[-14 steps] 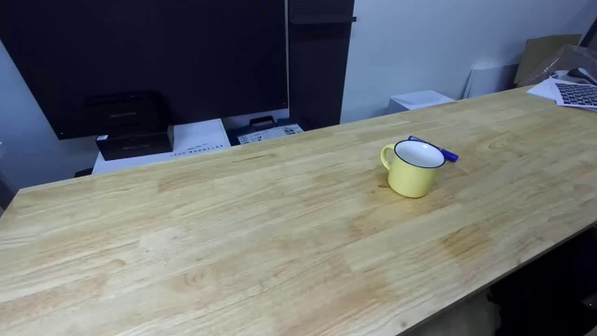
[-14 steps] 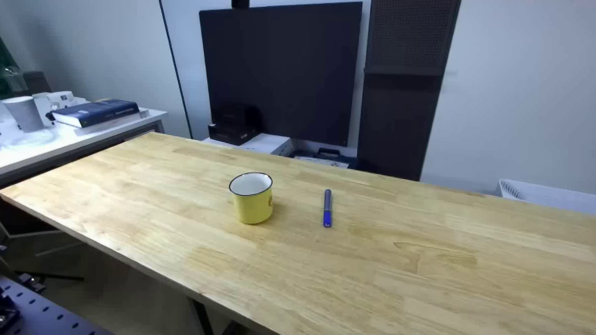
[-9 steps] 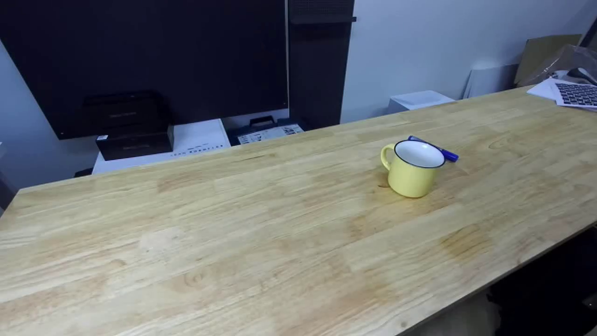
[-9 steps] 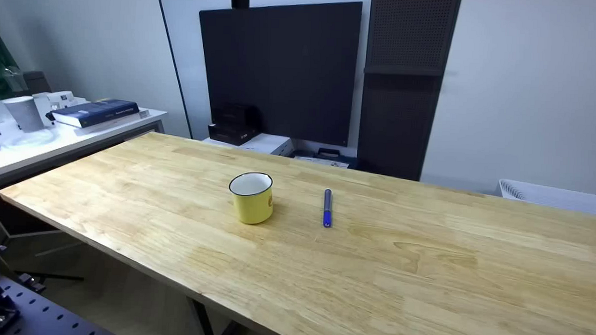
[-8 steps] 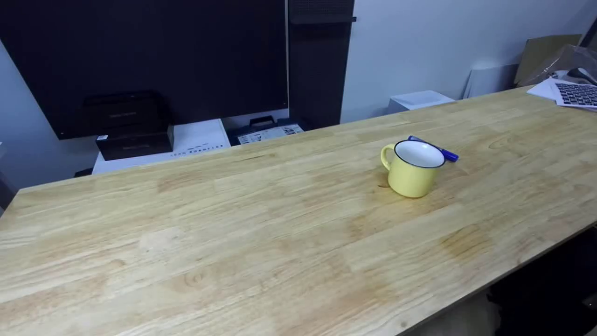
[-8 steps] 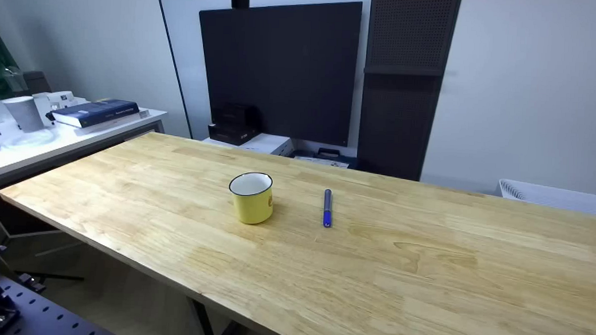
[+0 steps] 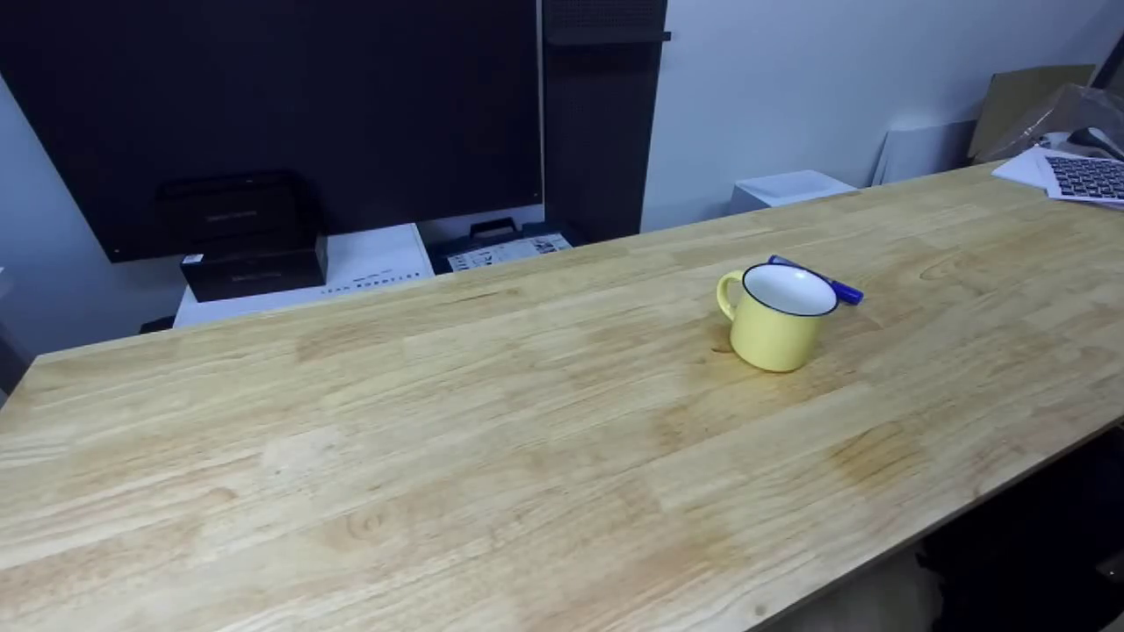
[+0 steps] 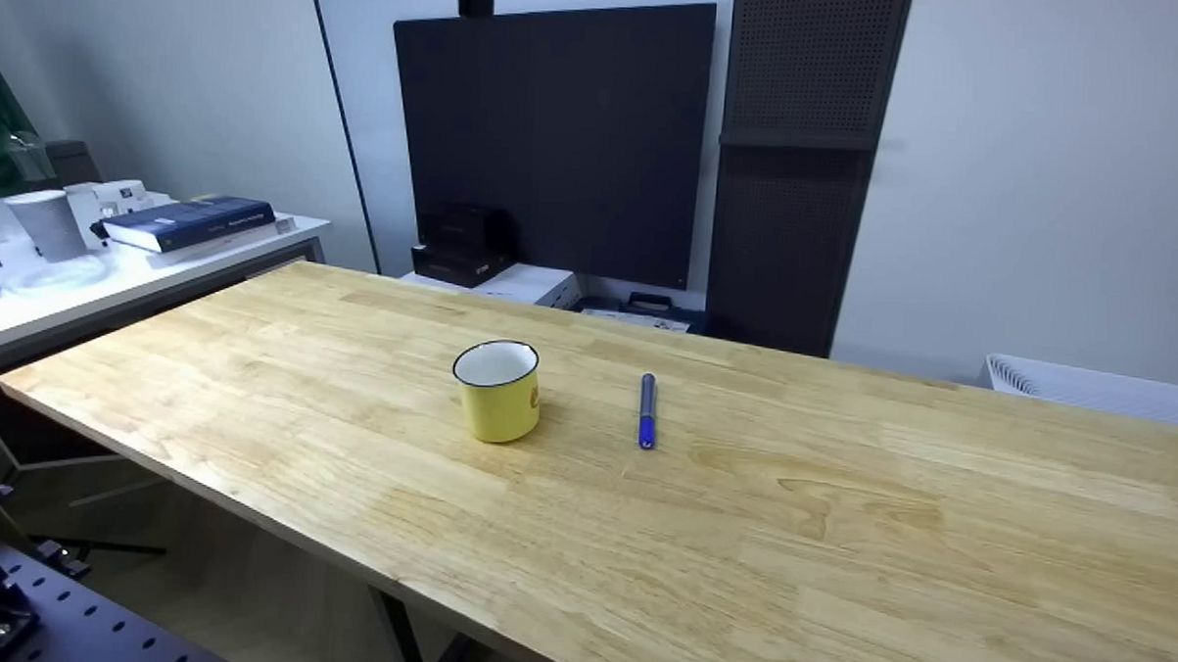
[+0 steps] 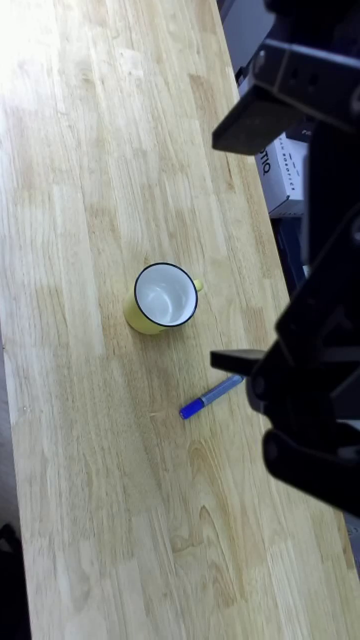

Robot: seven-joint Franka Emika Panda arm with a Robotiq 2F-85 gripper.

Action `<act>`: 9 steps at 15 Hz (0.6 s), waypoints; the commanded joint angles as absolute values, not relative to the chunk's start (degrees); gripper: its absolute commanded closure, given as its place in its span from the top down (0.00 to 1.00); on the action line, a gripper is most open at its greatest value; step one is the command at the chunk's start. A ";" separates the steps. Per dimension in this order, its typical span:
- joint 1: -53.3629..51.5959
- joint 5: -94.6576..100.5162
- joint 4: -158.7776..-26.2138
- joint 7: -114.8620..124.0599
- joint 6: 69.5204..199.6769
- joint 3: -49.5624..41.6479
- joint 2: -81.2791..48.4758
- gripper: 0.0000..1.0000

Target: Pick up the pen from the table and put it in the yellow cup.

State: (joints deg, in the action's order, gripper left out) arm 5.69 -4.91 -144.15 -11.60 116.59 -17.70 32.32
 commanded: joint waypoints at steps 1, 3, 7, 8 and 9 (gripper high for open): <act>7.82 -3.86 -142.53 -13.63 122.83 -17.44 27.36 1.00; 9.33 -1.05 -141.04 -15.01 129.86 -17.82 21.74 1.00; 10.49 5.14 -135.96 -16.98 137.23 -20.70 7.82 1.00; 12.07 5.84 -133.96 -18.19 136.31 -19.63 4.26 1.00; 12.59 7.82 -131.94 -18.27 135.74 -19.34 0.60 1.00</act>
